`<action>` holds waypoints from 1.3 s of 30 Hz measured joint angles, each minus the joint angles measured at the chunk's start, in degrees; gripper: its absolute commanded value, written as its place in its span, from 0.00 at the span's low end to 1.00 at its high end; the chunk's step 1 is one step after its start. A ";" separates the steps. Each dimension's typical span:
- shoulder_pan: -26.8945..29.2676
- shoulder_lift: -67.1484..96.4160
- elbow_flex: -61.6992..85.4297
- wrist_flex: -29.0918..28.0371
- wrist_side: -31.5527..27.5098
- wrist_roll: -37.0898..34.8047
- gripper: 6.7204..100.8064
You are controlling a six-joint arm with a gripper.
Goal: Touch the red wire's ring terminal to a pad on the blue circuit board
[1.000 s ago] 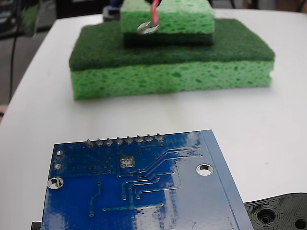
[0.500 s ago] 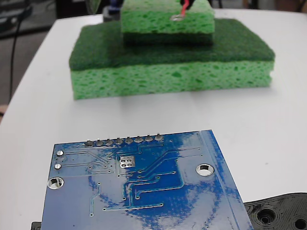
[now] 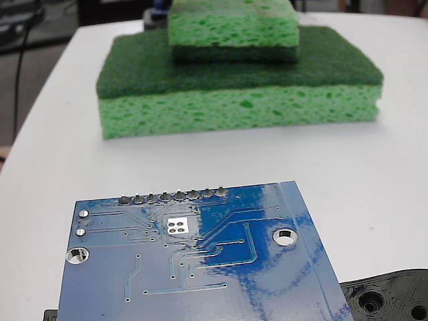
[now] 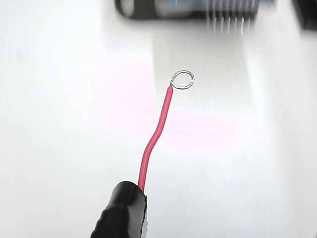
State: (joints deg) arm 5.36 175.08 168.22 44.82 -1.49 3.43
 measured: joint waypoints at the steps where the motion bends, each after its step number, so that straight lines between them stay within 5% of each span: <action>1: -0.53 -0.97 0.35 0.26 0.18 0.18 0.99; 12: -4.92 -0.18 3.60 -0.62 3.69 0.70 0.99; 39: -5.01 -0.18 3.69 -0.53 4.83 0.79 0.99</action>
State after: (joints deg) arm 0.35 174.90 171.91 44.30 3.34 4.22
